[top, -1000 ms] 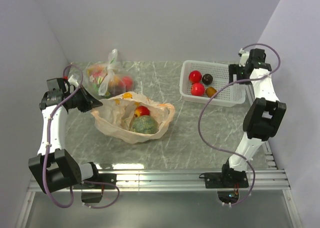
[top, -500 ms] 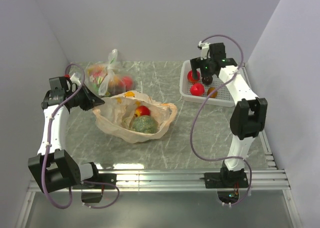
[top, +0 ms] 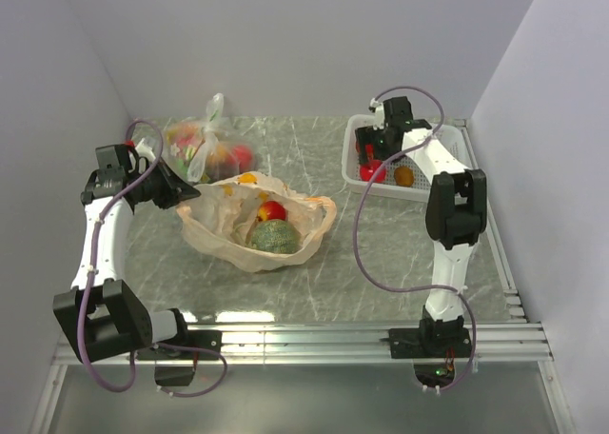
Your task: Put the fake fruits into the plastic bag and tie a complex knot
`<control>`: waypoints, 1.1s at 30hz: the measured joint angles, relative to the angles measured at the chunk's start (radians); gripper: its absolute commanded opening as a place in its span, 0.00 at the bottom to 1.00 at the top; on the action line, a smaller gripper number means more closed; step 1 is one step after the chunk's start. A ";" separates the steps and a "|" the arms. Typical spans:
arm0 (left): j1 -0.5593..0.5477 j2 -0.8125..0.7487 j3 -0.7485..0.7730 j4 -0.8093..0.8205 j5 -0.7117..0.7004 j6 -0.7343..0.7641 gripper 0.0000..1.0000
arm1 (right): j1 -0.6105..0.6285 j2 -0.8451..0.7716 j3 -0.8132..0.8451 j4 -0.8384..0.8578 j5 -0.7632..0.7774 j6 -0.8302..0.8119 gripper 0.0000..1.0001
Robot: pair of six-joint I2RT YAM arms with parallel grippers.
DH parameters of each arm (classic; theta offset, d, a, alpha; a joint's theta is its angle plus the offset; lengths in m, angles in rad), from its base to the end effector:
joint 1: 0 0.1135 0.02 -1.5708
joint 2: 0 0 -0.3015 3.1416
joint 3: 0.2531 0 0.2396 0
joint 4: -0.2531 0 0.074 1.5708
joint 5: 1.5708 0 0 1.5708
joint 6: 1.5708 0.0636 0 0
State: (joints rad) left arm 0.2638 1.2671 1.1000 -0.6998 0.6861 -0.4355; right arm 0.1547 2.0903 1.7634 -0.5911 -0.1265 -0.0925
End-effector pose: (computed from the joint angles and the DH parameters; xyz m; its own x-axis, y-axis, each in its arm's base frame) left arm 0.2502 0.0258 0.3279 -0.7491 -0.5404 -0.3830 -0.1345 0.6903 -0.7109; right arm 0.4848 0.0837 0.2487 -0.7604 -0.2113 -0.6141 -0.3001 0.9529 0.0437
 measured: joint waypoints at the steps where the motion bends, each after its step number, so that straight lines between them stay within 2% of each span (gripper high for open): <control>1: 0.000 0.000 0.000 0.000 0.000 0.000 0.00 | 0.000 0.010 0.000 0.000 -0.009 0.003 1.00; 9: 0.000 0.000 0.000 0.000 0.000 0.000 0.01 | 0.000 0.059 -0.036 -0.014 -0.073 0.041 0.98; 12: 0.000 0.000 0.000 0.000 0.000 0.000 0.00 | 0.000 0.059 -0.053 -0.018 -0.086 0.046 0.84; 13: -0.001 0.000 0.000 0.000 0.000 0.000 0.01 | 0.000 0.057 -0.055 -0.016 -0.090 0.048 0.76; 16: -0.001 0.000 0.000 0.000 0.000 0.000 0.01 | -0.003 0.046 -0.056 -0.019 -0.106 0.055 0.65; 18: -0.001 0.000 0.000 0.000 0.000 0.000 0.00 | -0.006 0.023 -0.059 -0.033 -0.121 0.055 0.64; 22: -0.002 0.000 0.000 0.000 0.000 0.000 0.01 | -0.025 -0.088 -0.058 -0.063 -0.158 0.050 0.63; 28: -0.016 0.000 0.000 -0.001 -0.004 0.001 0.00 | -0.049 -0.373 -0.038 -0.060 -0.274 0.047 0.63; 33: -0.055 0.000 0.002 -0.003 -0.011 0.001 0.00 | 0.035 -0.570 0.017 -0.028 -0.406 0.032 0.64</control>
State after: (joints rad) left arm 0.2089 1.2671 1.1015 -0.7025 0.6746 -0.4343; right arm 0.1894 1.5204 1.7802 -0.6193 -0.5320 -0.0601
